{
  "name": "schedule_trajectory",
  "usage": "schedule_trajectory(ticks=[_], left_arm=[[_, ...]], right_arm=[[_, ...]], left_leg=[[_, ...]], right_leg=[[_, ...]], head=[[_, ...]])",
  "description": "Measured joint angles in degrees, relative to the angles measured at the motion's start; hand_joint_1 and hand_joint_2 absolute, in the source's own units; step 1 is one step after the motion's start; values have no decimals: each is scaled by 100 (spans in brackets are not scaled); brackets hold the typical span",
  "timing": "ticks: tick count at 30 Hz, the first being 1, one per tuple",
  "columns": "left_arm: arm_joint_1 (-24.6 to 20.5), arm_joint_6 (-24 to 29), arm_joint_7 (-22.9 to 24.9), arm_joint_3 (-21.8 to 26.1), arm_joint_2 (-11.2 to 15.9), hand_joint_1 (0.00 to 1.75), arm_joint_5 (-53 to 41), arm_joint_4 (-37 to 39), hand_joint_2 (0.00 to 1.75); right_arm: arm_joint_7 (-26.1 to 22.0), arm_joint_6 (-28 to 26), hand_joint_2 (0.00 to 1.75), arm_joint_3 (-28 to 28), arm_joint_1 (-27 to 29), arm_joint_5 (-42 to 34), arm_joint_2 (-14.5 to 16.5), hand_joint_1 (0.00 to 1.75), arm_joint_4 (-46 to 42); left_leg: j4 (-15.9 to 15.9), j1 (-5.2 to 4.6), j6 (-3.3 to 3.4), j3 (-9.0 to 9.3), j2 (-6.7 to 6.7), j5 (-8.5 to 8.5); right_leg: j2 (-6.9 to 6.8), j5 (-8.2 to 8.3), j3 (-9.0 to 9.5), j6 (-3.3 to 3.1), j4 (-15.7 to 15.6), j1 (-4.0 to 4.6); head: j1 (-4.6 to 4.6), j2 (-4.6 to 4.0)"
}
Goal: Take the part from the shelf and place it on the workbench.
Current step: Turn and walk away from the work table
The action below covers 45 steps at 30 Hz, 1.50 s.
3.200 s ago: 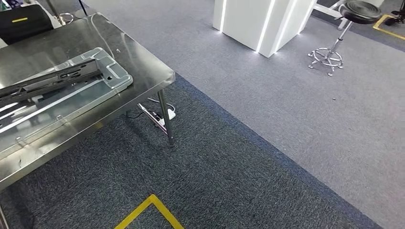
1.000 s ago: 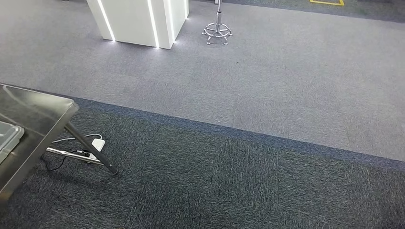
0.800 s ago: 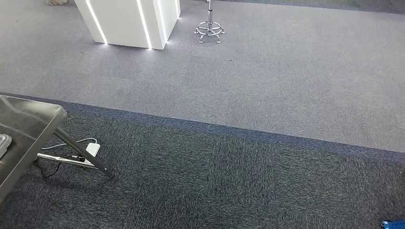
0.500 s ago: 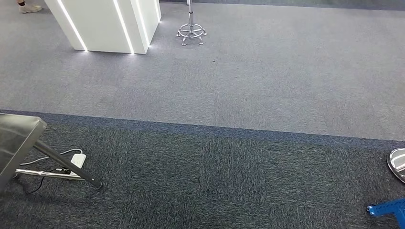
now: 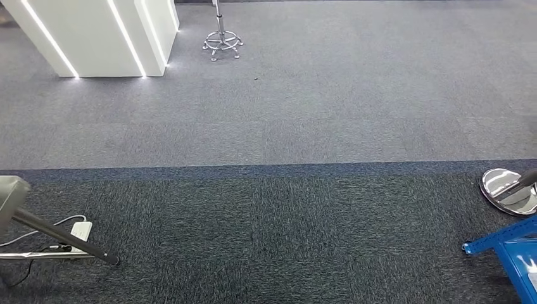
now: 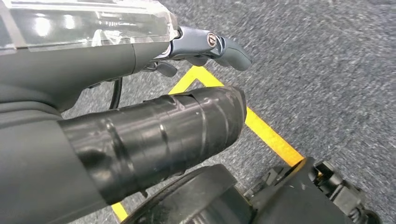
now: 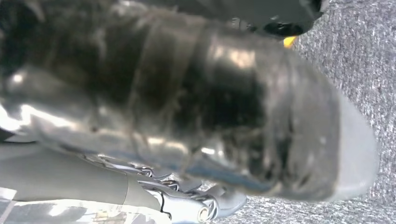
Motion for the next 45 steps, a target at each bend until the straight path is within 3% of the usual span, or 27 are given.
schedule_trajectory(ticks=[1,3,5,8,9,10,11,14,16,18,20,22,24,25,26,29,31,33,35,36,38,39,40,41,42,44,45], left_arm=[[-7,-1,-2,-1,0,0,-4,0,0],[-31,-4,-8,-1,0,0,-9,0,0],[-44,-12,-14,-1,0,0,-11,-1,0],[-30,-17,-17,-1,0,0,-10,1,0],[-22,-17,-17,-1,0,0,-10,1,0],[-14,-17,-16,-1,0,0,-10,1,0],[-9,-17,-16,-1,0,0,-10,1,0],[-1,-19,-16,-1,4,0,-10,0,0],[-8,-25,-15,0,11,0,-10,0,0],[-25,-35,-7,0,15,0,-10,-1,0],[-30,-45,2,0,16,0,-11,-1,0],[-19,-51,13,0,17,0,-11,-1,0],[-2,-52,30,1,22,0,-9,-1,0],[3,-52,36,2,25,0,-9,-1,0],[1,-52,38,2,27,0,-8,-1,0],[-4,-52,38,2,30,0,-8,-1,0],[-8,-52,38,2,32,0,-8,-2,0],[-25,-52,38,2,33,0,-8,-1,0],[-40,-52,38,2,36,0,-8,0,0],[-40,-52,42,3,37,0,-8,0,0],[-30,-52,53,4,39,0,-8,0,0],[-21,-53,65,5,40,0,-8,0,0],[-11,-54,76,7,41,0,-8,0,0],[-4,-55,89,8,42,0,-8,0,0],[1,-56,98,8,43,0,-8,0,0],[3,-56,103,13,53,0,-4,-1,0],[1,-55,92,18,60,0,-1,-1,0]], right_arm=[[1,2,0,3,-1,32,0,0,0],[2,6,0,9,4,78,0,0,0],[2,13,0,10,3,92,3,0,0],[2,31,0,11,-11,100,7,0,0],[2,35,0,11,-11,100,7,0,0],[2,38,0,11,-10,100,8,0,0],[2,42,0,11,-9,101,9,0,0],[2,67,0,17,-12,134,19,0,1],[4,72,0,28,-14,166,27,0,2],[17,35,0,39,-3,183,37,0,2],[39,-19,0,45,8,192,55,0,2],[58,-48,0,50,-1,203,72,0,3],[69,-53,0,54,-8,214,83,0,4],[73,-54,0,55,-5,220,85,0,4],[78,-54,0,55,-1,225,87,0,4],[87,-56,0,57,0,233,91,0,4],[90,-60,0,61,-11,236,102,0,4],[92,-66,0,64,-8,237,109,0,4],[92,-71,0,64,-6,237,113,0,4],[94,-75,0,66,-11,237,115,0,4],[103,-82,0,72,-16,244,121,0,4],[110,-85,0,79,-16,250,124,0,4],[117,-87,0,85,-14,259,125,0,4],[124,-89,0,91,-12,267,126,0,4],[129,-89,0,95,-10,273,128,0,4],[135,-89,0,97,-12,284,146,0,4],[135,-92,0,98,-15,289,157,0,4]], left_leg=[[5,-8,-37,12,33,-16],[12,2,-102,33,90,-44],[211,31,-154,-30,-36,-205],[1239,50,-187,-497,-313,-742],[1543,50,-189,-651,-342,-828],[1663,50,-184,-727,-358,-799],[1550,50,-172,-697,-371,-651],[480,51,-102,-277,-594,-55],[125,35,-66,-146,-724,32],[71,30,-24,-119,-662,44],[-7,50,47,-85,-553,99],[-50,54,93,-74,-426,123],[-49,46,101,-75,-293,111],[-47,43,97,-72,-229,102],[-45,43,89,-63,-173,91],[-23,27,22,-10,-40,35],[-5,1,-45,19,34,-5],[-10,-3,-105,50,102,-29],[123,22,-163,23,-14,-153],[345,33,-184,-67,-126,-299],[1063,43,-201,-400,-312,-670],[1415,43,-202,-579,-341,-789],[1617,43,-195,-696,-354,-804],[1604,42,-178,-721,-365,-696],[1365,39,-150,-641,-389,-487],[585,31,-75,-341,-586,-63],[293,26,-51,-227,-685,47]], right_leg=[[-21,-2,28,-33,-78,26],[78,12,24,-110,-96,44],[167,39,42,-192,-139,30],[308,53,50,-269,-157,41],[370,52,53,-275,-154,51],[436,51,57,-277,-149,59],[505,50,65,-276,-143,64],[697,33,59,-250,-101,70],[795,28,20,-191,-77,63],[856,37,-7,-118,-79,47],[686,-82,-82,-69,85,54],[429,-424,-345,-35,657,59],[346,-714,-673,-2,1336,37],[332,-720,-737,10,1470,24],[311,-614,-689,18,1384,13],[66,-95,-126,-14,288,21],[-34,-4,40,-89,-70,59],[64,-3,32,-166,-80,76],[157,20,47,-241,-117,57],[201,34,57,-277,-134,43],[292,38,56,-323,-136,53],[351,36,57,-332,-131,64],[414,33,60,-338,-124,75],[484,30,64,-341,-113,85],[557,26,68,-341,-102,92],[682,17,62,-331,-79,98],[739,17,46,-312,-69,95]], head=[[-2,0],[-4,0],[-4,0],[-4,0],[-3,0],[-4,0],[-4,0],[-3,0],[-3,0],[-3,0],[5,0],[15,0],[19,0],[18,0],[19,0],[20,0],[15,0],[11,0],[11,0],[11,0],[10,0],[11,0],[10,0],[10,0],[10,0],[12,0],[12,0]])
